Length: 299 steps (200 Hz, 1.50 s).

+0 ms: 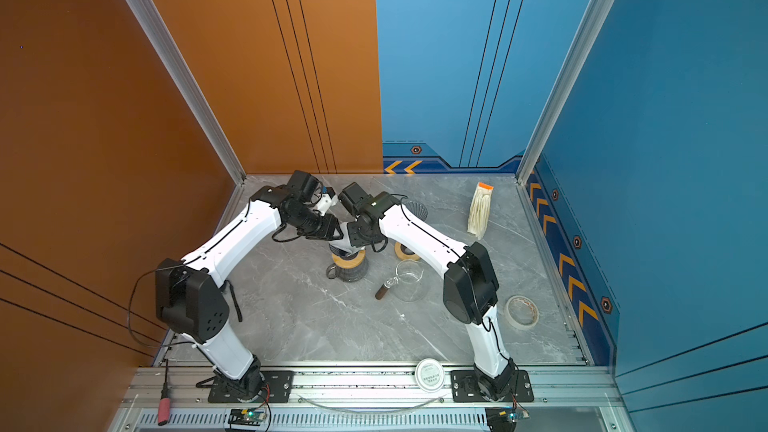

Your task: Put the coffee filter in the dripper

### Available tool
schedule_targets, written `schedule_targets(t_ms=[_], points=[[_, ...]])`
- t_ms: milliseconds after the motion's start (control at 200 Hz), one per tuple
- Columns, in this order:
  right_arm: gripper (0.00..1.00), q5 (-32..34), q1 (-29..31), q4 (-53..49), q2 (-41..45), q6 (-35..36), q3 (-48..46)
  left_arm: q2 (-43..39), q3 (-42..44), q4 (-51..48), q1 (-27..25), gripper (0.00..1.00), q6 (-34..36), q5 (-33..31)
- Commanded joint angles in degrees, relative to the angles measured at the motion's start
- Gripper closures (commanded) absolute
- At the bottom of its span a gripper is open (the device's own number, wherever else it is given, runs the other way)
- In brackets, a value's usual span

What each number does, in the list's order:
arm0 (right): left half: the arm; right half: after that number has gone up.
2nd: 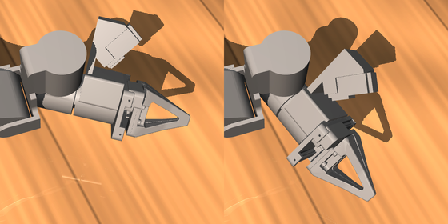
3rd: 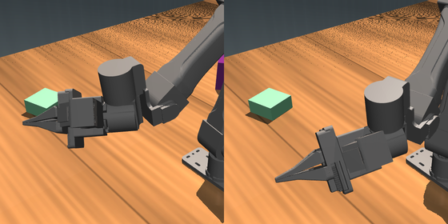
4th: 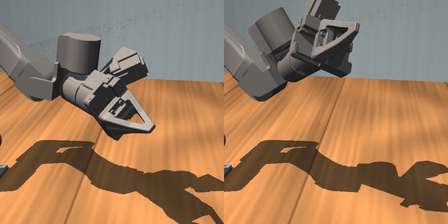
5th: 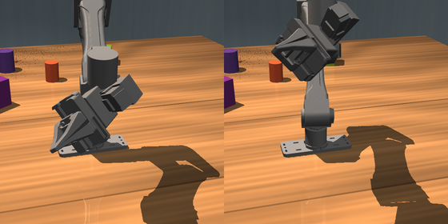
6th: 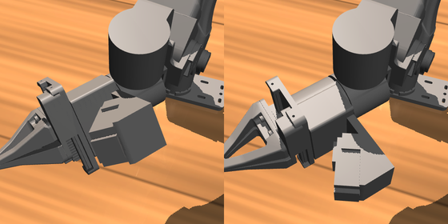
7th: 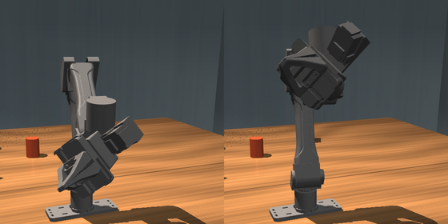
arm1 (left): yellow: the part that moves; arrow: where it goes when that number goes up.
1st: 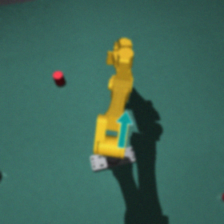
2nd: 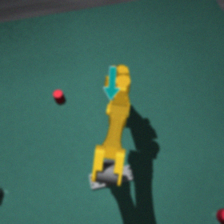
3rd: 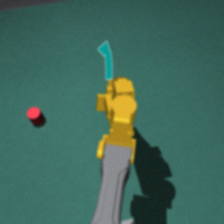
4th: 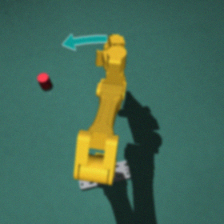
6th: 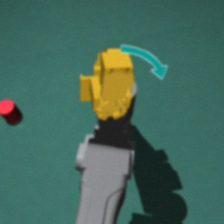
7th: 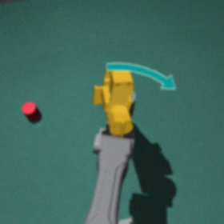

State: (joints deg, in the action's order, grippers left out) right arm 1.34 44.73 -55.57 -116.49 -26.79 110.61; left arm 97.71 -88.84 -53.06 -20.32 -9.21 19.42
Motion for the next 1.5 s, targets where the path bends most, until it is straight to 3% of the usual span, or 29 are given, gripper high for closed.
schedule_targets(t_ms=[0,711,1492], points=[[0.68,1.3,0.3,-2.4,-0.6,0.8,0.0,-1.4,0.5,-1.3,0.5,0.52,0.4,-0.9],[0.70,0.6,0.3,-2.3,-1.9,1.0,-0.1,0.7,3.6,-1.2,1.1,0.63,1.6,-3.0],[0.68,-5.1,-1.3,-0.3,1.7,-0.5,0.6,-0.4,1.6,-0.1,1.0,0.60,0.3,-3.1]])
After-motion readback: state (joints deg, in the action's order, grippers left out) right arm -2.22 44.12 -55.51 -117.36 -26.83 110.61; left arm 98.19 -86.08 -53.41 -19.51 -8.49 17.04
